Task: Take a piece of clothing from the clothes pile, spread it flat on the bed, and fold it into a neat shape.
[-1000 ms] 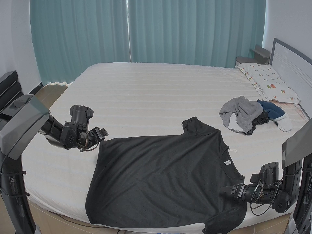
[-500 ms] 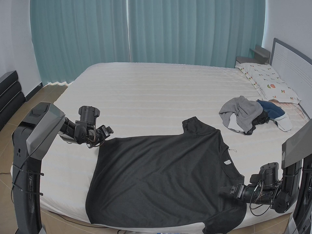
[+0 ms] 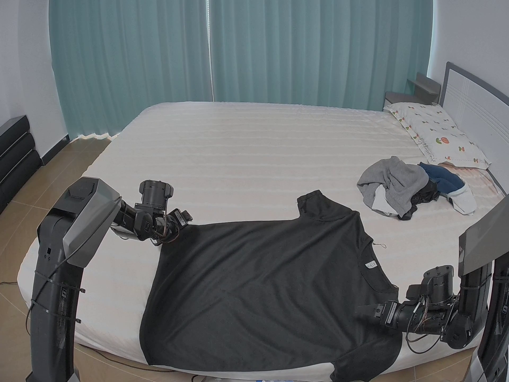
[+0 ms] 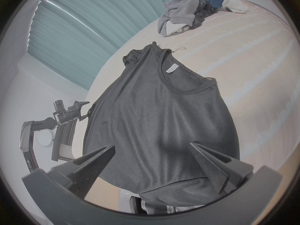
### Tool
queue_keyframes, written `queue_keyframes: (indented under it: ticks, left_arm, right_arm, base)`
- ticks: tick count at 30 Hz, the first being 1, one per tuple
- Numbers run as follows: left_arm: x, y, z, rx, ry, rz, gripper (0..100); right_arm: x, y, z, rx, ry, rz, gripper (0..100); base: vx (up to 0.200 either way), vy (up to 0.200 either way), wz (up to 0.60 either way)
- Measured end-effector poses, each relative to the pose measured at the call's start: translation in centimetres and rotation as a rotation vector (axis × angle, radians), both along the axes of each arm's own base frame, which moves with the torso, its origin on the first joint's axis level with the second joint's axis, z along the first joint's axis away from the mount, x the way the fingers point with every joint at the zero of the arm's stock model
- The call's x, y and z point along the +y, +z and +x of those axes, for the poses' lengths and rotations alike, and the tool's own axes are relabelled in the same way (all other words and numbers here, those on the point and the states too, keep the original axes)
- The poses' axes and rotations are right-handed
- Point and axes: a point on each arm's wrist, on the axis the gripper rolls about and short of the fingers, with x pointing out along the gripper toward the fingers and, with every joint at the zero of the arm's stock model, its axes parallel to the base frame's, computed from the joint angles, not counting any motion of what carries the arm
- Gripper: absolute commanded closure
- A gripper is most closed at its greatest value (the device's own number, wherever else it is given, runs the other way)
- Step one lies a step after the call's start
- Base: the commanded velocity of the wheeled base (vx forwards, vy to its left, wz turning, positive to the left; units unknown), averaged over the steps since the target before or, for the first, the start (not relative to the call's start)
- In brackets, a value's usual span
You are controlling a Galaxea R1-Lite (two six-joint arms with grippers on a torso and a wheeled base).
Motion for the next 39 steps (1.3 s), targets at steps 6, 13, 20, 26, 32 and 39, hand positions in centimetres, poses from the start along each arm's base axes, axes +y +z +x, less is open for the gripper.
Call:
queue_keyframes:
  ticks: [6,13,20,26,32,39]
  left_arm:
    - [0.2,-0.6,0.2,0.006,0.004,0.003,100]
    - [1.0,0.3,1.3,-0.074,0.099,0.009,100]
    - [2.2,2.2,2.9,-0.178,0.188,-0.030,100]
    - [3.4,2.9,3.9,-0.225,0.231,-0.026,100]
    - [3.6,1.9,4.2,-0.211,0.243,-0.014,100]
    - [3.6,1.2,4.4,-0.200,0.241,-0.010,0]
  right_arm:
    - [0.0,0.0,0.0,-0.002,0.002,0.000,0]
    - [0.0,0.0,0.0,-0.005,0.000,0.001,0]
    - [0.0,0.1,0.0,-0.008,-0.001,0.002,0]
    - [0.0,0.1,0.1,-0.012,0.000,0.003,0]
    - [0.0,0.2,0.1,-0.018,-0.002,0.003,0]
    - [0.0,0.3,0.1,-0.020,-0.004,0.003,0]
  base:
    - [0.000,0.000,0.00]
    - [0.000,0.000,0.00]
    - [0.000,0.000,0.00]
    - [0.000,0.000,0.00]
    - [0.000,0.000,0.00]
    - [0.000,0.000,0.00]
